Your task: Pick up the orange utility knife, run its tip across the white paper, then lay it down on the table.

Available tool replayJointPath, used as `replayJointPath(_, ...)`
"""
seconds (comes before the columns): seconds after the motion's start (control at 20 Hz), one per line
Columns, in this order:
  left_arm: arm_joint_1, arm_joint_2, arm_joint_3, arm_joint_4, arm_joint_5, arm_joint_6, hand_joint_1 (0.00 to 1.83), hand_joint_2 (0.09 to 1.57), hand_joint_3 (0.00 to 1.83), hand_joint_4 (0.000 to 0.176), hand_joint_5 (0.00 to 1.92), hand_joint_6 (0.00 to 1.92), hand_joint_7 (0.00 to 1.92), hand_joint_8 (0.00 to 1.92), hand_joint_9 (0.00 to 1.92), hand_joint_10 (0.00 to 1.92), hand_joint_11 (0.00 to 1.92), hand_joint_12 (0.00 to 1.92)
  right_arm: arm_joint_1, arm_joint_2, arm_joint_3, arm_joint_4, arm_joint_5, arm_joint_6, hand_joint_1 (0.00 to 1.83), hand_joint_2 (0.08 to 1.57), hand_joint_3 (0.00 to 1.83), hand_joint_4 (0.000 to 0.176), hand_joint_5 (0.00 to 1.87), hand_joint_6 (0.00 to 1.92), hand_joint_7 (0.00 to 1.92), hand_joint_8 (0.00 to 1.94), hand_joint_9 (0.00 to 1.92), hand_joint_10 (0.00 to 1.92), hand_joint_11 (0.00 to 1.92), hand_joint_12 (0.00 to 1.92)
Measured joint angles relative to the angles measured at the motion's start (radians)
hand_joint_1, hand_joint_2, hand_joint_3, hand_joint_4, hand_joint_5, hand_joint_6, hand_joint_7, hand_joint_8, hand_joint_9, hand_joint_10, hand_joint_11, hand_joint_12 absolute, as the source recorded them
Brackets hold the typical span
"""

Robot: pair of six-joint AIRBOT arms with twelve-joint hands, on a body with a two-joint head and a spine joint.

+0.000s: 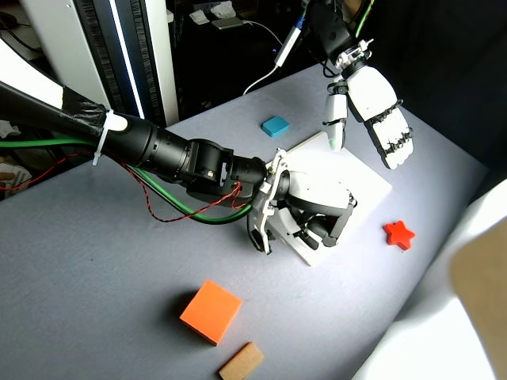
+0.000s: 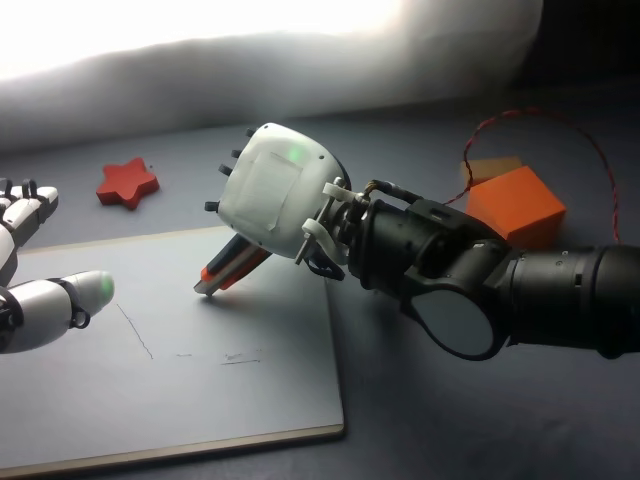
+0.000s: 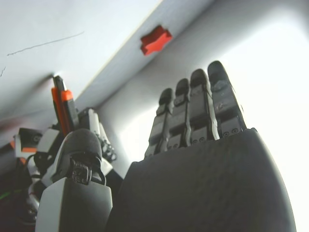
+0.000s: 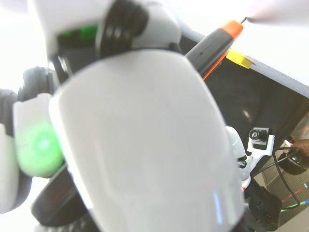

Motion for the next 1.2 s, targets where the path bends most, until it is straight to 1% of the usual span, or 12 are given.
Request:
replayJointPath(0.05, 0.0, 0.0, -0.001, 0.0, 0.0, 0.0, 0.0, 1.26, 0.0, 0.0, 0.01, 0.0, 0.02, 0.0, 0.04, 0.0, 0.0, 0.17, -0.003, 0.002, 0.0, 0.0, -0.003, 0.001, 1.37, 1.21, 0.15, 0.176, 1.34, 1.92, 1.54, 1.94, 1.66, 1.92, 1.72, 1.92)
replayJointPath(0.2, 0.0, 0.0, -0.003, 0.0, 0.001, 0.0, 0.0, 1.26, 0.0, 0.0, 0.05, 0.01, 0.06, 0.01, 0.07, 0.01, 0.0, 0.25, -0.008, 0.032, -0.018, -0.002, -0.004, 0.002, 1.44, 1.19, 0.14, 0.176, 1.4, 1.92, 1.57, 1.94, 1.68, 1.92, 1.73, 1.92)
replayJointPath(0.3, 0.0, 0.0, -0.005, -0.002, 0.0, 0.0, 0.0, 1.27, 0.0, 0.0, 0.05, 0.01, 0.06, 0.0, 0.08, 0.01, 0.0, 0.27, -0.014, 0.058, -0.038, 0.0, -0.006, 0.003, 1.45, 1.2, 0.15, 0.176, 1.43, 1.92, 1.58, 1.94, 1.68, 1.92, 1.74, 1.92)
replayJointPath(0.4, 0.0, 0.0, -0.009, 0.001, 0.001, 0.0, 0.0, 1.27, 0.0, 0.0, 0.05, 0.0, 0.07, 0.0, 0.08, 0.01, 0.0, 0.29, -0.021, 0.077, -0.051, 0.0, -0.009, 0.003, 1.47, 1.19, 0.14, 0.176, 1.41, 1.92, 1.58, 1.94, 1.68, 1.92, 1.73, 1.92)
replayJointPath(0.55, -0.002, 0.0, -0.009, 0.0, 0.003, 0.002, 0.0, 1.27, 0.0, 0.0, 0.03, 0.0, 0.03, 0.0, 0.05, 0.0, 0.0, 0.24, -0.029, 0.11, -0.075, 0.0, -0.011, 0.003, 1.48, 1.19, 0.15, 0.176, 1.4, 1.92, 1.57, 1.94, 1.67, 1.92, 1.72, 1.92)
replayJointPath(0.7, -0.001, 0.0, -0.009, 0.0, 0.003, 0.003, 0.0, 1.27, 0.0, 0.0, 0.05, 0.01, 0.06, 0.01, 0.07, 0.01, 0.0, 0.28, -0.029, 0.147, -0.101, 0.0, 0.006, 0.006, 1.44, 1.21, 0.16, 0.176, 1.41, 1.92, 1.57, 1.94, 1.67, 1.92, 1.72, 1.92)
replayJointPath(0.8, -0.001, 0.0, -0.009, 0.0, 0.003, 0.003, 0.0, 1.27, 0.0, 0.0, 0.03, 0.0, 0.04, 0.0, 0.06, 0.0, 0.0, 0.25, -0.027, 0.166, -0.119, 0.0, 0.015, 0.026, 1.42, 1.22, 0.16, 0.176, 1.4, 1.92, 1.56, 1.94, 1.66, 1.92, 1.72, 1.92)
replayJointPath(0.95, -0.001, 0.0, -0.008, 0.0, 0.003, 0.003, 0.0, 1.27, 0.0, 0.0, 0.04, 0.0, 0.06, 0.0, 0.08, 0.01, 0.0, 0.29, -0.006, 0.196, -0.155, -0.001, 0.071, 0.058, 1.42, 1.23, 0.15, 0.176, 1.39, 1.92, 1.55, 1.94, 1.66, 1.92, 1.72, 1.92)
replayJointPath(1.05, -0.003, -0.002, -0.008, 0.0, 0.004, 0.004, 0.0, 1.27, 0.0, 0.0, 0.03, 0.0, 0.05, 0.0, 0.07, 0.0, 0.0, 0.24, 0.026, 0.219, -0.193, -0.003, 0.107, 0.103, 1.43, 1.22, 0.15, 0.176, 1.4, 1.92, 1.56, 1.94, 1.66, 1.92, 1.72, 1.92)
replayJointPath(1.1, -0.008, -0.003, -0.007, 0.0, 0.007, 0.006, 0.0, 1.27, 0.0, 0.0, 0.04, 0.0, 0.06, 0.0, 0.08, 0.01, 0.0, 0.29, 0.046, 0.231, -0.212, -0.003, 0.119, 0.131, 1.44, 1.22, 0.15, 0.176, 1.41, 1.92, 1.57, 1.94, 1.67, 1.92, 1.72, 1.92)
replayJointPath(1.15, -0.011, -0.005, -0.007, 0.0, 0.005, 0.008, 0.0, 1.27, 0.0, 0.0, 0.05, 0.01, 0.06, 0.0, 0.08, 0.01, 0.0, 0.3, 0.067, 0.248, -0.234, -0.003, 0.134, 0.163, 1.42, 1.21, 0.15, 0.176, 1.41, 1.92, 1.58, 1.94, 1.68, 1.92, 1.73, 1.92)
replayJointPath(1.2, -0.018, -0.006, -0.007, 0.0, 0.006, 0.011, 0.0, 1.27, 0.0, 0.0, 0.05, 0.0, 0.07, 0.0, 0.09, 0.01, 0.0, 0.33, 0.086, 0.266, -0.258, -0.003, 0.165, 0.22, 1.42, 1.22, 0.15, 0.176, 1.4, 1.92, 1.56, 1.94, 1.68, 1.92, 1.74, 1.92)
